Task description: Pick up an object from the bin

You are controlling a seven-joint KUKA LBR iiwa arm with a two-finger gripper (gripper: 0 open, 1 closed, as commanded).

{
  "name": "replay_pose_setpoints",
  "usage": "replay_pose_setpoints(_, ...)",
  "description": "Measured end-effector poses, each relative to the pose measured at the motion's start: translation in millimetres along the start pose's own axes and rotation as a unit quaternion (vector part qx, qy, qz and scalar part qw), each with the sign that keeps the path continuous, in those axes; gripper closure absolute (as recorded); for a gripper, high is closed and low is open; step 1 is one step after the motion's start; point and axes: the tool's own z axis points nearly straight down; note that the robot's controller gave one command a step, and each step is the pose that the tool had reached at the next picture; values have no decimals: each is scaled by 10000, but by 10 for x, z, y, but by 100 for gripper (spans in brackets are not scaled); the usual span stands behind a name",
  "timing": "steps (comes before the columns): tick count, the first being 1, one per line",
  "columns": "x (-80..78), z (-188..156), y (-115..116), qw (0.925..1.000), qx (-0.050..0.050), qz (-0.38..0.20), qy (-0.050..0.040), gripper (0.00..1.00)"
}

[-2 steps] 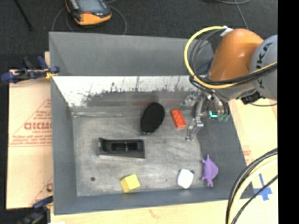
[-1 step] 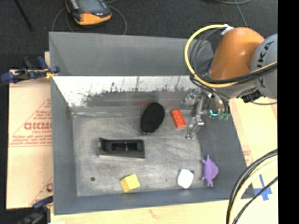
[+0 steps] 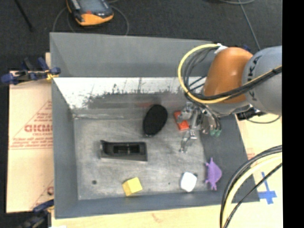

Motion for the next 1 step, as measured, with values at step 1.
replay_pose_setpoints(1,-134,85,20,9999,-3,-87,75,0)
